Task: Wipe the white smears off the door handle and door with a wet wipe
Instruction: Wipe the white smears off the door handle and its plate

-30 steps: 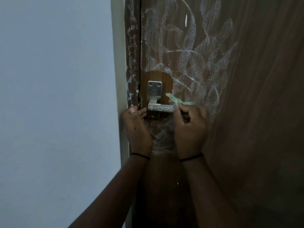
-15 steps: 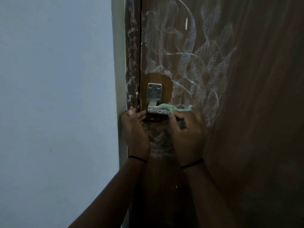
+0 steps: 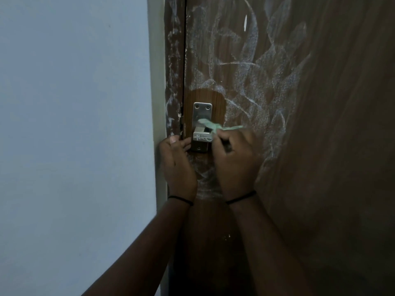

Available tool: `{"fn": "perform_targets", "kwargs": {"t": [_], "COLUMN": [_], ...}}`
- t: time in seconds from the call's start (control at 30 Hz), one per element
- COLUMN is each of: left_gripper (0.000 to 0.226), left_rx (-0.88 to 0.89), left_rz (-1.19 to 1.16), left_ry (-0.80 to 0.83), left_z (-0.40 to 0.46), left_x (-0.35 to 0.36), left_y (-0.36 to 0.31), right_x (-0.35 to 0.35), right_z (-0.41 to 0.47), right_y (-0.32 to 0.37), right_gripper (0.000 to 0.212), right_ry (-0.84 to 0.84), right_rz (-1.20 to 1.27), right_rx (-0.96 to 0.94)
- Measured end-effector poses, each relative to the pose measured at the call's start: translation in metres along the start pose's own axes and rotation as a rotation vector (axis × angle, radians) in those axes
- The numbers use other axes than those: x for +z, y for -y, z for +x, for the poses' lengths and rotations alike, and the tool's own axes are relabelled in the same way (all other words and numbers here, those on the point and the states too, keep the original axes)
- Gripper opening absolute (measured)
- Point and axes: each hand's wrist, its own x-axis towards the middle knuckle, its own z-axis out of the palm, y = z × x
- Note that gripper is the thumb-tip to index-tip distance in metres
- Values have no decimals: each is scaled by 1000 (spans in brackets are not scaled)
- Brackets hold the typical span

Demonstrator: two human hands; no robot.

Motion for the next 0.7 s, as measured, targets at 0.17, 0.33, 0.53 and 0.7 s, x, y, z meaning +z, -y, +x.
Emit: {"fn": "perform_targets", "kwargs": {"t": [0.17, 0.33, 0.53, 0.7], "left_gripper": [41, 40, 39, 43], "left_rx": [8, 10, 21, 10], "left_rz": [-19, 5, -5, -16], "left_ry": [20, 1, 27, 58], "left_z": [3, 3, 4, 6], "left_x": [-4, -3, -5, -8], "left_y": [1, 2, 2, 4], "right_x": [-9, 2, -9, 3], "right_z": [-7, 2, -7, -4], "right_y": [-10, 5, -6, 11], "right_gripper": [8, 7, 6, 6], "right_ry": [47, 66, 67, 120], "right_rz": [25, -28, -22, -49], "right_rx": [-4, -41, -19, -38]}}
